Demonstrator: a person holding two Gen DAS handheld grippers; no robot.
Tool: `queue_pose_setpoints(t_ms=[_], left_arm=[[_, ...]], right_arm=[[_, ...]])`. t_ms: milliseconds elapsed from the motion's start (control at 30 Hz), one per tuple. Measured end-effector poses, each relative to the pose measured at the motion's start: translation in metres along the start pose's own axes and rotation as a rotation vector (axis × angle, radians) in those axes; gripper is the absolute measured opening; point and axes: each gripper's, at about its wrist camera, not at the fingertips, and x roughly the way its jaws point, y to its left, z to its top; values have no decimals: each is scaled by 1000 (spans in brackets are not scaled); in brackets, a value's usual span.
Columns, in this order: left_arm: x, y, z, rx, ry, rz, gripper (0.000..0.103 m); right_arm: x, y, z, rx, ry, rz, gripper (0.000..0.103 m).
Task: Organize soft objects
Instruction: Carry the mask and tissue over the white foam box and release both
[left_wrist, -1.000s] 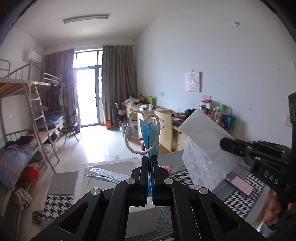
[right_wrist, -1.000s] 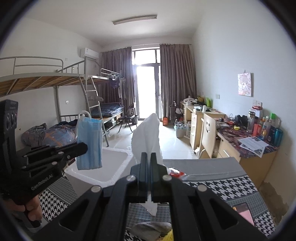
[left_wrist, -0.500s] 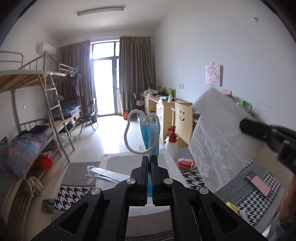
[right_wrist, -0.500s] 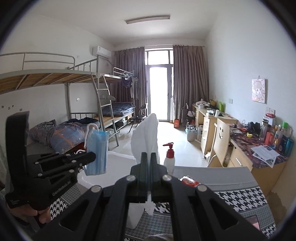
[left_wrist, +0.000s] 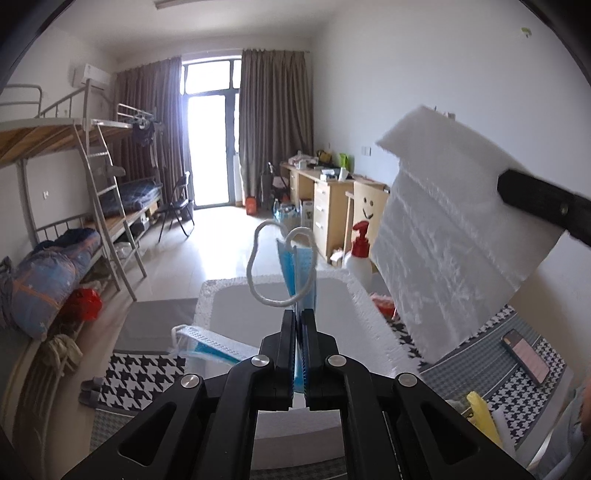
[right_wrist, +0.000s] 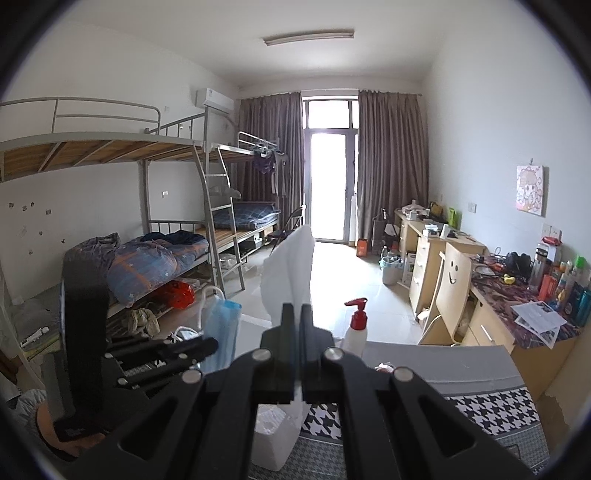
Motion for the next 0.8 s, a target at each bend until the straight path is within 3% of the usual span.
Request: queue_pose_setpoints(t_ms=[67,133,233,400,800], left_arm=[[2,3,-1,-1,8,7,14],[1,6,-1,-6,7,14,50],[-6,13,-3,-30,-34,34,76],[-18,22,-5,-44,-65,72,90],[-35,48,-18,-84,-98,138,93]], right_arm=[[3,2,1,-1,5,3,4],[5,5,1,-4,6,5,4],[7,9,4,-11,4,8,4],[11,19,9,-27,1,19,4],[27,34,11,-40,17,65,4]])
